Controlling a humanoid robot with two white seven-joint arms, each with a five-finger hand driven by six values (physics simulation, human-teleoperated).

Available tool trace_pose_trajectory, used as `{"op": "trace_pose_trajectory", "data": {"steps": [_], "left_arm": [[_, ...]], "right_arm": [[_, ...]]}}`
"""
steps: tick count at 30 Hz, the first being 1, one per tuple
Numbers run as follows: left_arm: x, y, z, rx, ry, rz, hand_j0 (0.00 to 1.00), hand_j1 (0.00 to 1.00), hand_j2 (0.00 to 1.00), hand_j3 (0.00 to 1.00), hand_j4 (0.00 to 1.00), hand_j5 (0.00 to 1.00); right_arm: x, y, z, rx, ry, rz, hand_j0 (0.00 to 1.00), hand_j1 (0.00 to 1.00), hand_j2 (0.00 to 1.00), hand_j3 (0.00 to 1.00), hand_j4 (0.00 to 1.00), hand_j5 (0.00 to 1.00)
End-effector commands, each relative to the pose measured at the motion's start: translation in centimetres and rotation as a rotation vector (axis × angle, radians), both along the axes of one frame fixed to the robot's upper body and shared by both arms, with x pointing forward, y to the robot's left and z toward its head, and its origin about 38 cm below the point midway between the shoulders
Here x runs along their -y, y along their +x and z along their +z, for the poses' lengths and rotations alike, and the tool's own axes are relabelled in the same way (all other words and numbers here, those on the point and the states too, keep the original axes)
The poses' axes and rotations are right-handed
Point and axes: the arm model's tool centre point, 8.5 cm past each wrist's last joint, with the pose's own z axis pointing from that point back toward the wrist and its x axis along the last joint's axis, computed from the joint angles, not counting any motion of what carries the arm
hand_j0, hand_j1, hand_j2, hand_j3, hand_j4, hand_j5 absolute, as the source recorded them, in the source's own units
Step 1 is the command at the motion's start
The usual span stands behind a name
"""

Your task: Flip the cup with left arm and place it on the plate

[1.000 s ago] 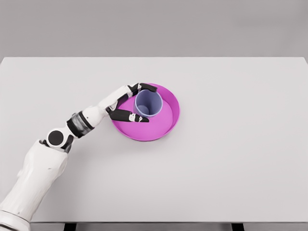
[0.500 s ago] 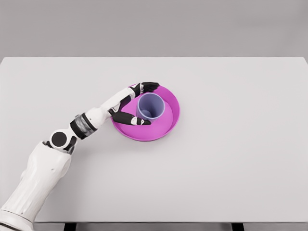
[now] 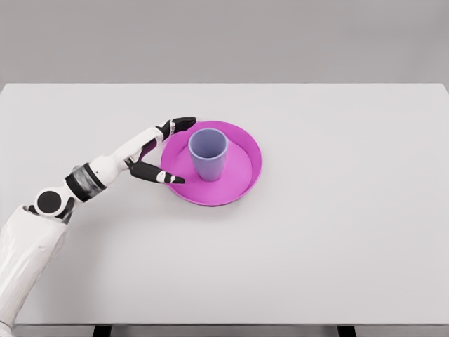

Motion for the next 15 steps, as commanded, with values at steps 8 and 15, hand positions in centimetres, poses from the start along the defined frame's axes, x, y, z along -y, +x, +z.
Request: {"op": "trace_pose_trajectory", "data": {"steps": [8,15], "left_arm": [[-10.5,-0.1,2.8,0.03,0.153,0.143,1.0,1.0,1.0,1.0,1.0,1.0],[-19.3,-2.6,2.3,-0.043,0.274,0.288,1.0,1.0,1.0,1.0,1.0,1.0]], "right_arm": [[0.0,0.0,0.0,0.0,0.0,0.0,1.0,1.0,1.0,1.0,1.0,1.0],[0.0,0.0,0.0,0.0,0.0,0.0,1.0,1.0,1.0,1.0,1.0,1.0]]}}
